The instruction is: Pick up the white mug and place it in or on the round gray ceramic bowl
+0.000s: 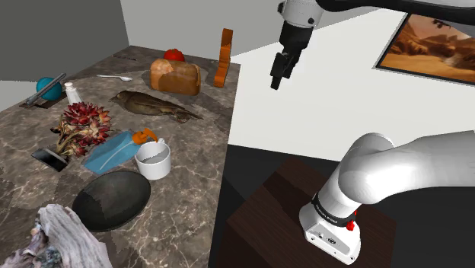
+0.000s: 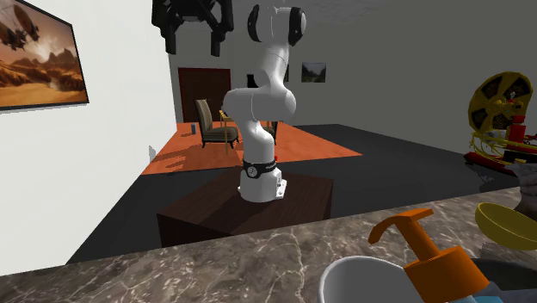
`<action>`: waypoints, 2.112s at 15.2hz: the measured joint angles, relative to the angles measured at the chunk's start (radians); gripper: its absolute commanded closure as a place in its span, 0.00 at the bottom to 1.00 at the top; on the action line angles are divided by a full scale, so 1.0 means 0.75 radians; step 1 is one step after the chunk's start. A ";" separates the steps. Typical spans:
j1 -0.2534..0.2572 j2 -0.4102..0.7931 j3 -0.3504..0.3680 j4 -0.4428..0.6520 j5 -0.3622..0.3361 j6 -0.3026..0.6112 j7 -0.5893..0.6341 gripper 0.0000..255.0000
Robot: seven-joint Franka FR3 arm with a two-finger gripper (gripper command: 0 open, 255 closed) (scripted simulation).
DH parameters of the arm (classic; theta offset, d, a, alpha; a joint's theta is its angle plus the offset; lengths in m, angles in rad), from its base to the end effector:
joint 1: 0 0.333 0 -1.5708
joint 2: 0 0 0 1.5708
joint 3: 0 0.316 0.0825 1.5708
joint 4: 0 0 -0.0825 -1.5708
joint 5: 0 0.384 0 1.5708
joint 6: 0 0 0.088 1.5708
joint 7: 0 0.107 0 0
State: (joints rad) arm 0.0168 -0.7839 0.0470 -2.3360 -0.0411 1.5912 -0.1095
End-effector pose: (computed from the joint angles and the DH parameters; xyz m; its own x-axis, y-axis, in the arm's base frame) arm 0.3093 0.0201 0.6011 0.9865 0.1607 0.0301 0.1580 -0.9844 0.0780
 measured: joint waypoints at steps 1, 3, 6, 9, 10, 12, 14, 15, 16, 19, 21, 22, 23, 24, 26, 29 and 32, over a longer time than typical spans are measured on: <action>0.000 0.000 0.000 0.000 0.000 0.000 0.000 0.00; 0.011 0.018 0.027 -0.012 0.018 0.030 0.027 0.00; 0.033 0.085 0.088 -0.017 0.055 0.104 0.089 0.00; 0.056 0.169 0.157 -0.033 0.091 0.206 0.158 0.00; 0.063 0.191 0.176 -0.040 0.100 0.237 0.177 0.00; 0.075 0.261 0.223 -0.023 0.115 0.294 0.224 0.00; 0.086 0.314 0.263 -0.031 0.127 0.357 0.263 0.00; 0.093 0.359 0.293 0.003 0.132 0.370 0.295 0.00; 0.095 0.395 0.312 0.013 0.132 0.398 0.314 0.00; 0.106 0.511 0.379 0.058 0.129 0.474 0.389 0.00; 0.110 0.593 0.421 0.081 0.117 0.533 0.437 0.00; 0.109 0.644 0.441 0.106 0.104 0.560 0.462 0.00; 0.113 0.686 0.463 0.126 0.094 0.581 0.490 0.00; 0.117 0.726 0.484 0.148 0.082 0.598 0.520 0.00; 0.121 0.821 0.520 0.208 0.046 0.629 0.575 0.00; 0.139 0.970 0.573 0.300 -0.025 0.673 0.677 0.00; 0.169 1.117 0.607 0.376 -0.110 0.724 0.775 0.00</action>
State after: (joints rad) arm 0.1432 0.0541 0.5025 -2.0538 -0.1233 2.1342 0.4721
